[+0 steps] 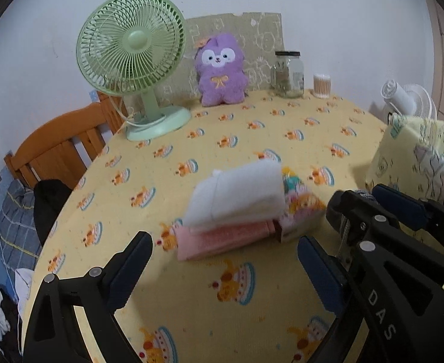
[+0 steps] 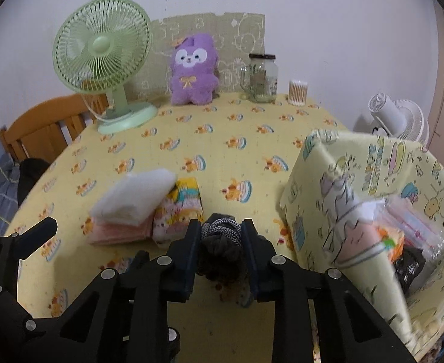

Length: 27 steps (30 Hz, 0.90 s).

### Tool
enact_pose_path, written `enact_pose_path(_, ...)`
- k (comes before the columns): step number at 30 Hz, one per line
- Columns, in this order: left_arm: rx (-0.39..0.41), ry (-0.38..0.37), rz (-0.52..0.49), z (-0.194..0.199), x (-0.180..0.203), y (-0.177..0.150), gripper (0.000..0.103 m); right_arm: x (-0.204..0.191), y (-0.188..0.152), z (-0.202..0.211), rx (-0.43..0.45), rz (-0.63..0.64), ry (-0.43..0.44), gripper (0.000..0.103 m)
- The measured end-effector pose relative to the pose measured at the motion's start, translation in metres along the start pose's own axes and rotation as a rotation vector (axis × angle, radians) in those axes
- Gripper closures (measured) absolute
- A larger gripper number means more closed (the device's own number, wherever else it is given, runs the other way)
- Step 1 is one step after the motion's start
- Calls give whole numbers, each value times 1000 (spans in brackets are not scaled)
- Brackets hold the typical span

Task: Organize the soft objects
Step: 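Grasp the white folded towel with the left tool while the right tool holds the pouch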

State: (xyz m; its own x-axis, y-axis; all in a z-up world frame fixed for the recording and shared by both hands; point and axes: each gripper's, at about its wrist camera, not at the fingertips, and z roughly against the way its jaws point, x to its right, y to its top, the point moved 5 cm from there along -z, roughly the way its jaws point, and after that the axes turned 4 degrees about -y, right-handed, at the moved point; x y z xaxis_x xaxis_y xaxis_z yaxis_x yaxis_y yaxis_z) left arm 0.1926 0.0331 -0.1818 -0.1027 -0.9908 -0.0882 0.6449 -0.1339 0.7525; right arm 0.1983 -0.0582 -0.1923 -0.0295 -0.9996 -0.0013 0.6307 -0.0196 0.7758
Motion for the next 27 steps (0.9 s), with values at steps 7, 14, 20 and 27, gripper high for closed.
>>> enact_pose_path(7,9,-15,2,-8,1,18,9,2,17,0,30,-19,4,74)
enact_pose_path(14,-9,-52,-1,-22,4,25,13,7,25,-11,23,-42,0,74)
enact_pose_path(20,-70,-73,13,-41,3,20,39,3,21,-22,1,-37,0,74)
enact_pose_path(27,-85,-100,15,-46,6,17,82,3,19,-26,-12,-34,4,74)
